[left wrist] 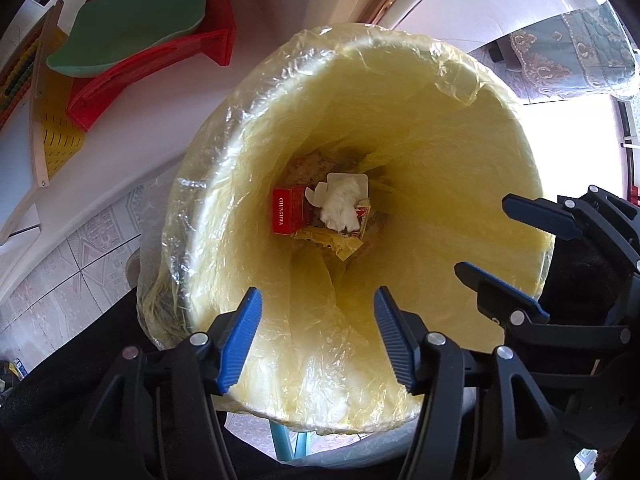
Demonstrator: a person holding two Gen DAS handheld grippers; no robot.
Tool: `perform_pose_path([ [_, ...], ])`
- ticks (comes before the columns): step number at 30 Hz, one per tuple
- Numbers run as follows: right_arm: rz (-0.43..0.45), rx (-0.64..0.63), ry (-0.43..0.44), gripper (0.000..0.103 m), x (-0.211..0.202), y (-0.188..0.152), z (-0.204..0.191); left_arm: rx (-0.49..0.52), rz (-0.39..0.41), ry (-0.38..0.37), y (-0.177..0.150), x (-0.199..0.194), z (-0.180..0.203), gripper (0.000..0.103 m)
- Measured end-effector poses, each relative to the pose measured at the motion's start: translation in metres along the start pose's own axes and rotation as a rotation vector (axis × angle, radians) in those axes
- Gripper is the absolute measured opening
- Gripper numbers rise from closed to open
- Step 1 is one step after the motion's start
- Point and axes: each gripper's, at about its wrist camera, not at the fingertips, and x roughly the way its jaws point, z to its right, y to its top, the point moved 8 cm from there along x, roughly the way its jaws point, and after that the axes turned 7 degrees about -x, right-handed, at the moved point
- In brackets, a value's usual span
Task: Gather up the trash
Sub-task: 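Raise both open tools from the bin back toward the table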
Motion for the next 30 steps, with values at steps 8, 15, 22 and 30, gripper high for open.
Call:
perform_pose_path([
  [8, 0.062, 0.001, -0.007, 0.068, -0.035, -0.005, -0.007, -0.006, 0.043, 0.023, -0.019, -0.028, -0.001, 0.067],
  [15, 0.204, -0.012, 0.022, 0.089, -0.133, -0.011, -0.013, -0.016, 0.146, -0.039, -0.067, -0.12, -0.004, 0.077],
  [22, 0.368, 0.027, 0.028, 0.09, -0.267, 0.02, 0.019, -0.084, 0.332, 0.069, -0.064, -0.276, -0.038, 0.087],
  [30, 0.516, 0.07, -0.009, 0.096, -0.397, 0.082, 0.06, -0.141, 0.404, 0.13, -0.03, -0.412, -0.055, 0.094],
])
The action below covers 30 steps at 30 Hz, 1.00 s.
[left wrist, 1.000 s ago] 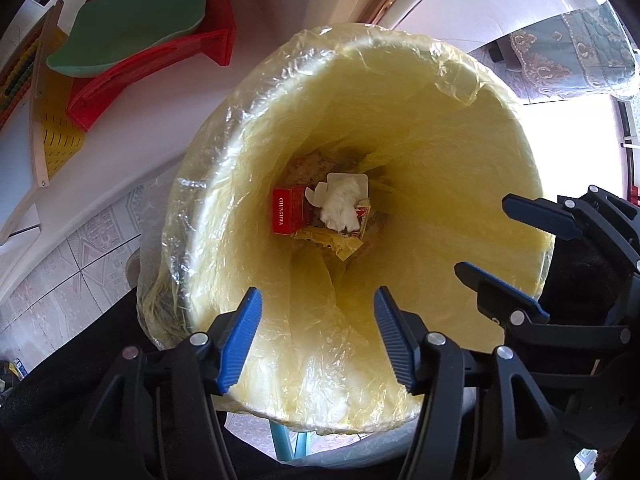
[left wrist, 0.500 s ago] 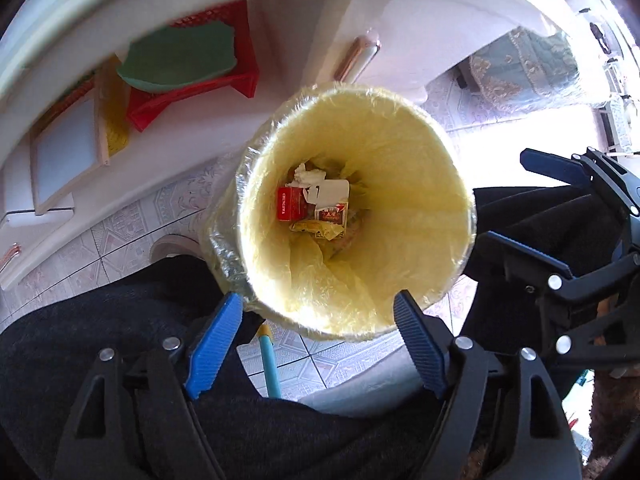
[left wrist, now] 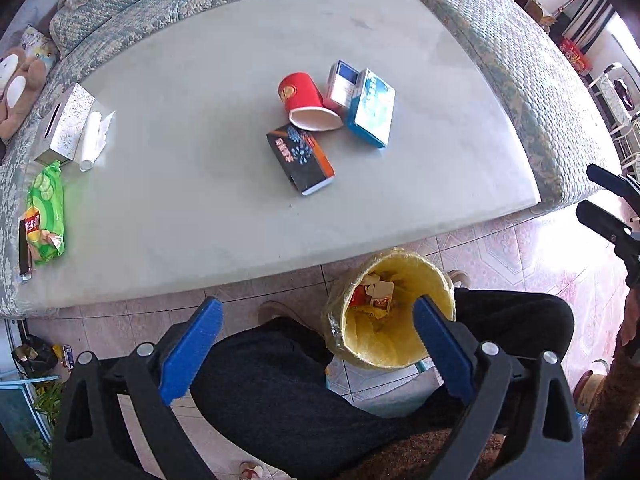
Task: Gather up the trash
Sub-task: 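Raise both open tools from the bin back toward the table, then close the left tool on the black crystal-bead box while the right tool grips the blue medicine box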
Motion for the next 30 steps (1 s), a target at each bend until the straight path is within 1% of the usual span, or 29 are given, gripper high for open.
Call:
perform_pose_path([
  [1, 0.006, 0.008, 0.0, 0.097, -0.005, 0.013, 0.002, 0.0, 0.014, 0.028, 0.008, -0.008, -0.002, 0.094],
  [3, 0.013, 0.029, 0.04, 0.097, -0.009, 0.035, 0.007, 0.02, 0.036, 0.087, 0.026, -0.021, -0.003, 0.094],
  [4, 0.017, 0.051, 0.054, 0.097, -0.009, 0.044, 0.01, 0.028, 0.037, 0.101, 0.034, -0.025, -0.003, 0.094],
  [7, 0.006, 0.092, 0.09, 0.097, -0.004, 0.068, 0.018, 0.025, 0.03, 0.116, 0.053, -0.031, -0.004, 0.094],
  [12, -0.031, 0.13, 0.077, 0.097, 0.021, 0.092, 0.033, 0.043, 0.028, 0.143, 0.08, -0.027, -0.001, 0.094],
  [14, -0.052, 0.138, 0.07, 0.097, 0.036, 0.096, 0.035, 0.052, 0.02, 0.156, 0.088, -0.019, 0.0, 0.094],
  [20, -0.107, 0.158, 0.097, 0.097, 0.075, 0.103, 0.033, 0.073, -0.007, 0.169, 0.103, 0.014, 0.001, 0.094],
  [25, -0.146, 0.172, 0.115, 0.097, 0.105, 0.107, 0.03, 0.044, -0.044, 0.148, 0.11, 0.05, -0.005, 0.094],
  [30, -0.185, 0.182, 0.124, 0.097, 0.133, 0.109, 0.028, 0.023, -0.098, 0.118, 0.112, 0.083, -0.008, 0.094],
])
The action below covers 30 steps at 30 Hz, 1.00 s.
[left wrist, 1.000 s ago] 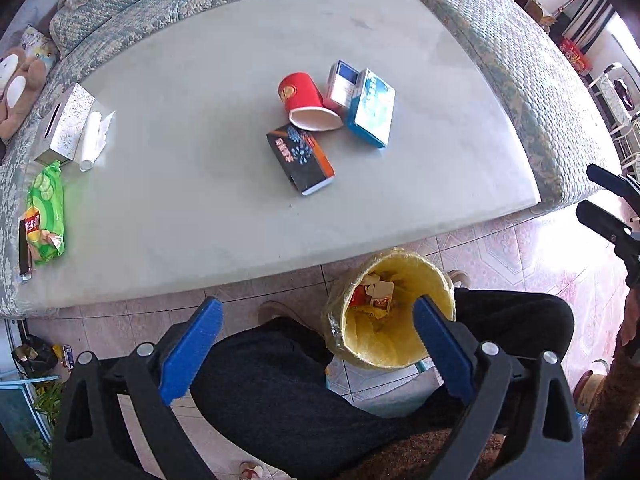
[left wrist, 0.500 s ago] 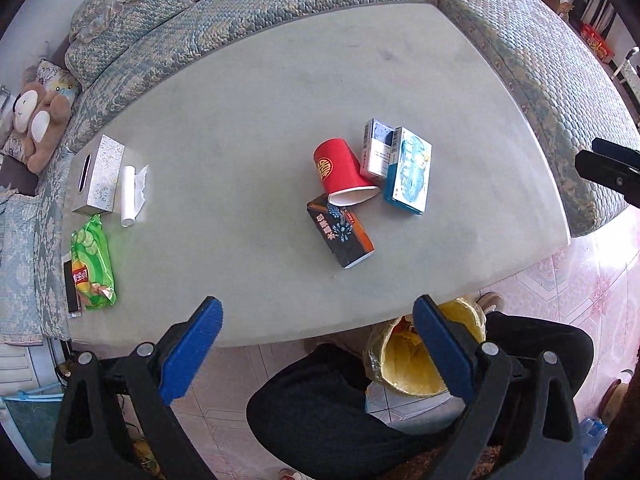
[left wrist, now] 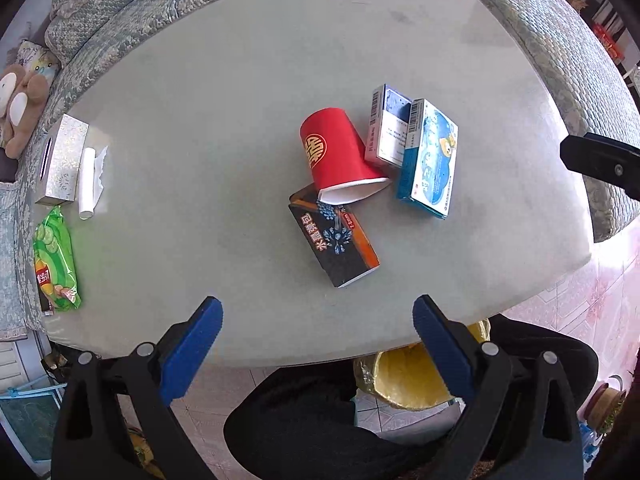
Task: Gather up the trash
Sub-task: 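Close the left tool on the black crystal-bead box while the right tool grips the blue medicine box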
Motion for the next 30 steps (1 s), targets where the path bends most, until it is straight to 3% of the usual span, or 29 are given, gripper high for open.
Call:
perform_pose_path([
  [16, -0.096, 0.052, 0.045, 0.097, 0.067, -0.003, 0.003, -0.03, -0.041, -0.011, 0.011, 0.064, 0.007, 0.094],
  [30, -0.14, 0.089, 0.07, 0.097, 0.103, -0.004, 0.001, -0.075, -0.1, -0.037, 0.012, 0.106, 0.005, 0.094],
])
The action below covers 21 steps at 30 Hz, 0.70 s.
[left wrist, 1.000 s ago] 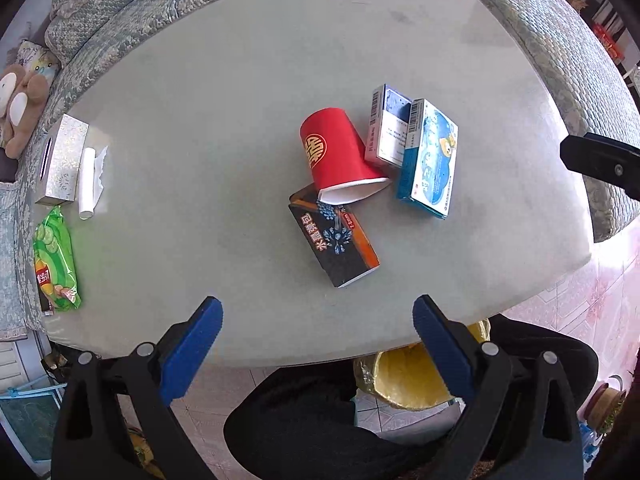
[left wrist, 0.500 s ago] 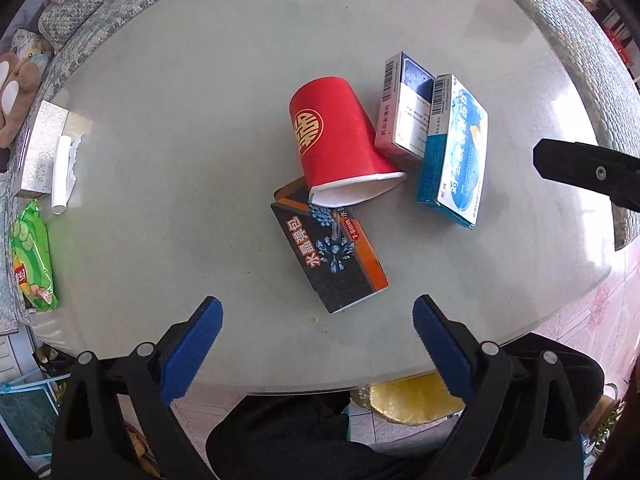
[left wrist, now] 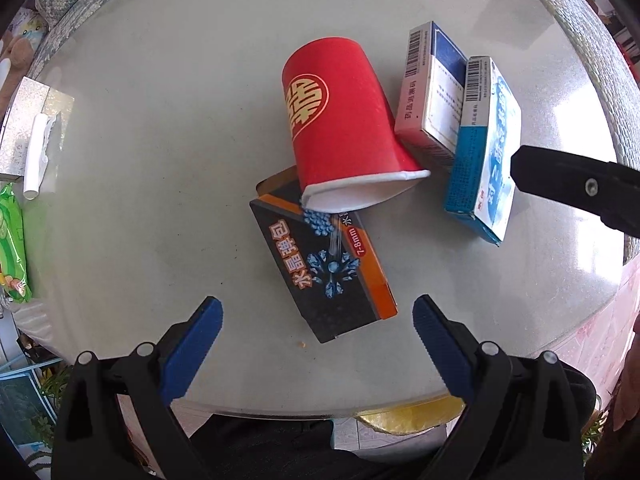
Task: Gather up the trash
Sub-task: 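Close the left tool on the black crystal-bead box while the right tool grips the blue medicine box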
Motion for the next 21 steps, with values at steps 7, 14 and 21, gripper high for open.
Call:
perform_pose_path([
  [7, -0.002, 0.014, -0.006, 0.097, 0.009, 0.006, 0.003, -0.026, -0.002, 0.003, 0.004, 0.009, -0.006, 0.094],
  [14, 0.003, 0.035, -0.004, 0.097, 0.02, 0.013, -0.002, -0.099, 0.007, -0.034, 0.006, 0.019, -0.014, 0.094],
  [21, 0.009, 0.049, 0.002, 0.096, 0.028, 0.013, -0.003, -0.111, -0.015, -0.053, 0.008, 0.031, -0.017, 0.079],
])
